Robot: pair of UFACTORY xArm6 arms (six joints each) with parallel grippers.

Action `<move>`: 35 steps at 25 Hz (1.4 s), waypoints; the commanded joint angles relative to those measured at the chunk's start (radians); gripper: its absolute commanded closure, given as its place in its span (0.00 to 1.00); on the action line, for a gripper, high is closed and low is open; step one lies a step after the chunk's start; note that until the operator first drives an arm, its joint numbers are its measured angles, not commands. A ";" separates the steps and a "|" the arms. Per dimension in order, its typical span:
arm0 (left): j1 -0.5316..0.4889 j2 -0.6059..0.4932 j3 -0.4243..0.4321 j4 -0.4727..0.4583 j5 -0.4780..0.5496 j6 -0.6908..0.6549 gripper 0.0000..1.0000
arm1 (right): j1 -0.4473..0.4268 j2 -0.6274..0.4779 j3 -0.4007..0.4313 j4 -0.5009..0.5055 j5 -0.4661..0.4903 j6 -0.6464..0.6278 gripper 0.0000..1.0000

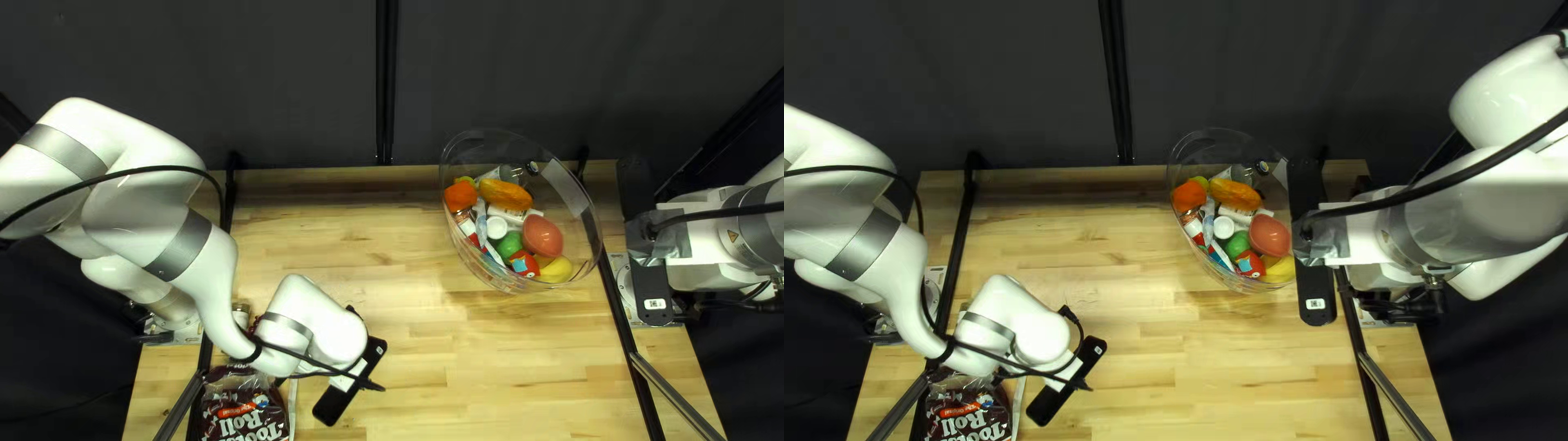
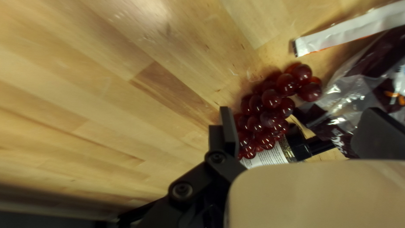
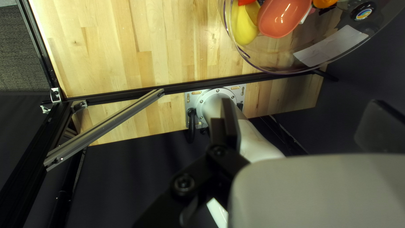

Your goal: Pick up trash and place into trash bin

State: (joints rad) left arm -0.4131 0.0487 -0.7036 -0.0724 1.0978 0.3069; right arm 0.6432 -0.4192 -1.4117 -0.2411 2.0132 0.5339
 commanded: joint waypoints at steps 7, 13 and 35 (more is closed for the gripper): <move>0.069 -0.039 0.107 -0.035 -0.061 0.102 0.26 | 0.000 0.000 0.000 0.000 0.000 0.000 0.00; 0.083 -0.036 0.125 -0.040 -0.062 0.115 0.92 | 0.000 0.000 0.000 0.000 0.000 0.000 0.00; 0.066 -0.261 -0.084 0.178 -0.051 -0.083 1.00 | 0.000 0.000 0.000 0.000 0.000 0.000 0.00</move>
State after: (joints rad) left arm -0.3382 -0.1935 -0.7580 0.0660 1.0481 0.2431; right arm 0.6432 -0.4192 -1.4117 -0.2411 2.0132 0.5339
